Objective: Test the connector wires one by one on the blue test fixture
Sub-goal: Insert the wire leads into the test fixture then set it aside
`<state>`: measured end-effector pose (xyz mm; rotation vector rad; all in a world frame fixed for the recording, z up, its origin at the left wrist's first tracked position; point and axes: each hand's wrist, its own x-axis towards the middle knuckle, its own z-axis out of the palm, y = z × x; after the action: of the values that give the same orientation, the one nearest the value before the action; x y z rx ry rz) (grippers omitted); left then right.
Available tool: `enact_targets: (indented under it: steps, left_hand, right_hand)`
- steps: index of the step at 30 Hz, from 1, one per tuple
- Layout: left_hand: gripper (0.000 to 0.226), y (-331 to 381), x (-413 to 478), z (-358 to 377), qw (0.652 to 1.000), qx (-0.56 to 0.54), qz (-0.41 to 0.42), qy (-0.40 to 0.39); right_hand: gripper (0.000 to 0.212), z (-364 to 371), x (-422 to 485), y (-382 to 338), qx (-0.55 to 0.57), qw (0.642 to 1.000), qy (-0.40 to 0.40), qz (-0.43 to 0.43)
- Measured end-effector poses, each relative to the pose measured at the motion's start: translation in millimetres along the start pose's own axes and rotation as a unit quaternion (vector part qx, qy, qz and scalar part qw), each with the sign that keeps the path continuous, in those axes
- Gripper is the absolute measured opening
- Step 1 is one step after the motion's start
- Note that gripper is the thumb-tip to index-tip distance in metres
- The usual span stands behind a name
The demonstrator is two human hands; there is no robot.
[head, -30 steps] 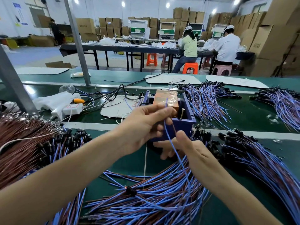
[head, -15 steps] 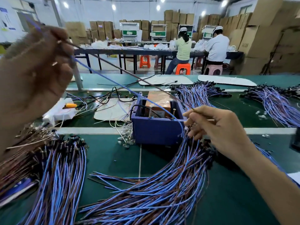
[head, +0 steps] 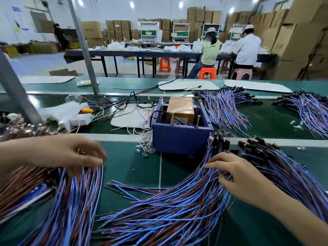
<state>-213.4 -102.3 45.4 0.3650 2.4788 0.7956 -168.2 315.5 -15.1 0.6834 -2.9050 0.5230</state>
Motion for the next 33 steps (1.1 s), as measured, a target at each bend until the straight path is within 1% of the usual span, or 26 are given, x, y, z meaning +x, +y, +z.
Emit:
enact_targets:
  steps: [1, 2, 3, 4, 5, 6, 8, 9, 12, 13, 15, 18, 21, 22, 23, 25, 26, 27, 28, 30, 33]
  left_hand:
    - [0.025, 1.7, 5.1, 4.7, 0.997, 0.057, -0.010, 0.045]
    - [0.025, 2.1, 12.8, 7.3, 0.986, 0.127, -0.017, 0.105]
    - [0.033, -2.8, 25.4, 11.6, 0.958, 0.234, -0.030, 0.164]
    - [0.043, -5.6, 36.8, 18.4, 0.922, 0.323, -0.055, 0.209]
    - [0.050, -8.5, 46.9, 26.5, 0.898, 0.374, -0.085, 0.216]
    - [0.054, -11.7, 56.3, 32.9, 0.880, 0.410, -0.114, 0.208]
    - [0.053, -19.8, 71.9, 43.2, 0.849, 0.475, -0.157, 0.173]
    - [0.049, -22.4, 76.5, 45.3, 0.835, 0.496, -0.165, 0.173]
    - [0.031, -18.2, 85.1, 51.2, 0.807, 0.520, -0.202, 0.196]
    - [0.028, -15.8, 86.8, 53.3, 0.800, 0.525, -0.217, 0.193]
    - [0.030, -12.4, 92.1, 55.7, 0.793, 0.530, -0.236, 0.184]
    - [0.035, -9.4, 98.7, 56.2, 0.795, 0.522, -0.240, 0.192]
    - [0.039, -7.2, 98.6, 53.8, 0.812, 0.489, -0.214, 0.237]
    - [0.041, -7.2, 97.9, 51.7, 0.827, 0.463, -0.200, 0.249]
    - [0.042, -6.4, 96.7, 49.6, 0.852, 0.417, -0.177, 0.262]
    - [0.046, 0.3, 93.7, 45.8, 0.905, 0.291, -0.121, 0.286]
    - [0.049, 5.4, 92.1, 43.5, 0.919, 0.245, -0.098, 0.292]
    - [0.052, 10.7, 91.4, 41.1, 0.926, 0.219, -0.087, 0.296]
    - [0.055, 15.8, 90.7, 39.3, 0.930, 0.208, -0.089, 0.291]
    - [0.056, 23.3, 89.7, 41.4, 0.931, 0.229, -0.118, 0.256]
    - [0.046, 22.7, 92.2, 57.8, 0.928, 0.276, -0.156, 0.195]
  right_hand:
    - [0.041, 1.2, -0.8, -4.5, 0.012, 1.000, 0.001, 0.007]
    - [0.041, 2.0, -1.0, -8.9, 0.029, 1.000, 0.003, 0.009]
    - [0.041, 2.3, -1.1, -13.7, 0.047, 0.999, 0.002, 0.006]
    - [0.041, 2.8, -2.1, -18.2, 0.065, 0.998, -0.001, 0.003]
    - [0.041, 3.3, -3.8, -22.7, 0.080, 0.997, -0.006, -0.003]
    - [0.041, 4.0, -5.2, -27.2, 0.090, 0.996, -0.015, -0.011]
    - [0.040, 5.7, -9.2, -34.3, 0.104, 0.994, -0.032, -0.024]
    - [0.039, 6.3, -11.4, -37.3, 0.109, 0.993, -0.037, -0.025]
    - [0.036, 6.3, -16.5, -46.6, 0.123, 0.991, -0.043, -0.024]
    - [0.035, 5.9, -17.5, -49.5, 0.127, 0.990, -0.047, -0.028]
    - [0.035, 4.6, -19.0, -54.1, 0.129, 0.989, -0.061, -0.032]
    - [0.034, 1.3, -21.1, -56.6, 0.123, 0.989, -0.073, -0.029]
    - [0.033, -2.4, -24.6, -59.9, 0.134, 0.988, -0.074, -0.014]
    - [0.031, -2.8, -25.4, -62.2, 0.147, 0.987, -0.070, -0.003]
    - [0.030, -2.9, -26.4, -65.3, 0.169, 0.984, -0.064, 0.013]
    - [0.028, -2.0, -26.8, -74.0, 0.222, 0.973, -0.054, 0.038]
    - [0.027, -0.5, -25.8, -79.6, 0.243, 0.968, -0.055, 0.043]
    - [0.026, 1.6, -24.7, -85.4, 0.260, 0.963, -0.060, 0.046]
    - [0.026, 4.7, -23.3, -91.2, 0.275, 0.958, -0.067, 0.048]
    - [0.025, 11.4, -21.7, -102.4, 0.300, 0.949, -0.082, 0.050]
    - [0.027, 16.6, -25.3, -110.0, 0.363, 0.925, -0.092, 0.060]
